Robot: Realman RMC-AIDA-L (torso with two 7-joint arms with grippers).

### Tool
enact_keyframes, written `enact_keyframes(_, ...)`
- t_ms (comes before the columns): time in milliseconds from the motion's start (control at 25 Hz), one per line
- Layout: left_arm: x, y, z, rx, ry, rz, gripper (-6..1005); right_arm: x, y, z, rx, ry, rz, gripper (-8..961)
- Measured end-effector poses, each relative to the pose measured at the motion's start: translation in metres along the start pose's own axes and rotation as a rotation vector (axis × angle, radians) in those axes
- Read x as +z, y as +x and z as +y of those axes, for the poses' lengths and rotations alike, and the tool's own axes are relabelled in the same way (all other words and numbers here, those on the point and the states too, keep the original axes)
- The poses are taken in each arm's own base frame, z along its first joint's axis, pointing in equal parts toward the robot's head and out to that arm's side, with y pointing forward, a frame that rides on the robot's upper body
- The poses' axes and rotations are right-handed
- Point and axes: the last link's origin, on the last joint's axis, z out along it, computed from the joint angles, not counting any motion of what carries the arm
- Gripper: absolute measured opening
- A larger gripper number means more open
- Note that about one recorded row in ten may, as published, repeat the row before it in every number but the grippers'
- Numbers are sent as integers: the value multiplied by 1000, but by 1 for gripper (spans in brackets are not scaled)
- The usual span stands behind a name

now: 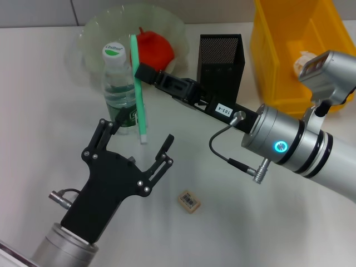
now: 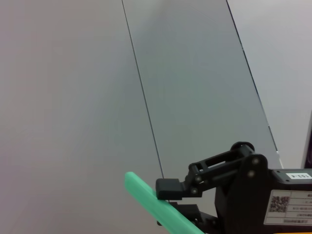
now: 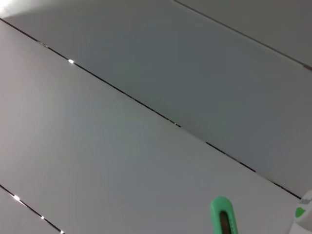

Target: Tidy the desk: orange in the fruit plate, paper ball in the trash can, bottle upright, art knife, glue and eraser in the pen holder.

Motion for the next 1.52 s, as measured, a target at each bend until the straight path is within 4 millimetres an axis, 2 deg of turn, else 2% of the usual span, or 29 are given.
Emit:
enact_keyframes(840, -1, -1, -3, -16, 23, -5, 804, -3, 5, -1, 14, 11, 12, 122)
enact_keyframes(1400, -4, 0, -4, -14, 30, -3, 517, -7, 7, -2, 23, 15, 6, 114)
enact_keyframes(1520, -5, 0, -4, -13, 35, 1, 440, -8, 7, -2, 24, 17, 7, 27)
